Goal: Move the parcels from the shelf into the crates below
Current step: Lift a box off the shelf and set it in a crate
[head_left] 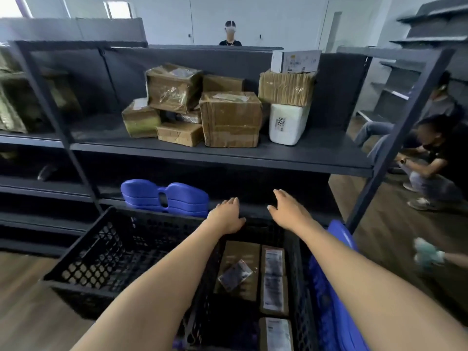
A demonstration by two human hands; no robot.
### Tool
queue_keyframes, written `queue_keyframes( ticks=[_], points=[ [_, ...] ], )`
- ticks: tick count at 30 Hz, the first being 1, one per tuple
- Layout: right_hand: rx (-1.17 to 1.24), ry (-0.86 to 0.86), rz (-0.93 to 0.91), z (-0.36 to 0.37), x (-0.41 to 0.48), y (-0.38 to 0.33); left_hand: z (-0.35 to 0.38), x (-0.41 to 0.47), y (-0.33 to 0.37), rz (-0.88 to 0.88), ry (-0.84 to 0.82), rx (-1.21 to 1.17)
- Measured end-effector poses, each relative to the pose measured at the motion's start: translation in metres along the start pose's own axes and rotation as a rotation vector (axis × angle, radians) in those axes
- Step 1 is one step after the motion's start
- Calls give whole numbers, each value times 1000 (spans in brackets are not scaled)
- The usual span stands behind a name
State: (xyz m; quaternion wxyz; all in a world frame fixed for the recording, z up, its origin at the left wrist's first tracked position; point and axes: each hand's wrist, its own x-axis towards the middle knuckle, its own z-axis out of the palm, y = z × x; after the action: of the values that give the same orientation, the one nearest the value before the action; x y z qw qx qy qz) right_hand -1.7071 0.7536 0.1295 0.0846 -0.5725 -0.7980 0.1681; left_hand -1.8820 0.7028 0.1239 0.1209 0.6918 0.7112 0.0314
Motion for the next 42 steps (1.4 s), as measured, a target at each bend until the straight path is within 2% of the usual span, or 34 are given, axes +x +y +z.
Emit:
queue_keyframes(
  ticks=[10, 20, 26, 30, 36, 42],
  points=[
    [-43, 89, -21, -13, 53, -58, -71, 13, -66, -39, 108, 8],
    [33, 181, 34, -9, 121, -180, -135, 44, -195, 12, 206, 82],
    [94, 213, 22, -16, 156, -240, -176, 67, -256, -24, 211, 77],
    [116, 224, 25, -26, 179, -260, -194, 87, -275, -27, 233, 56],
    [111, 263, -60, -44, 218, -279, -224, 122, -289, -104, 357, -9],
    [234, 310, -15, -62, 259, -292, -253, 158, -304, -118, 439, -106]
  ],
)
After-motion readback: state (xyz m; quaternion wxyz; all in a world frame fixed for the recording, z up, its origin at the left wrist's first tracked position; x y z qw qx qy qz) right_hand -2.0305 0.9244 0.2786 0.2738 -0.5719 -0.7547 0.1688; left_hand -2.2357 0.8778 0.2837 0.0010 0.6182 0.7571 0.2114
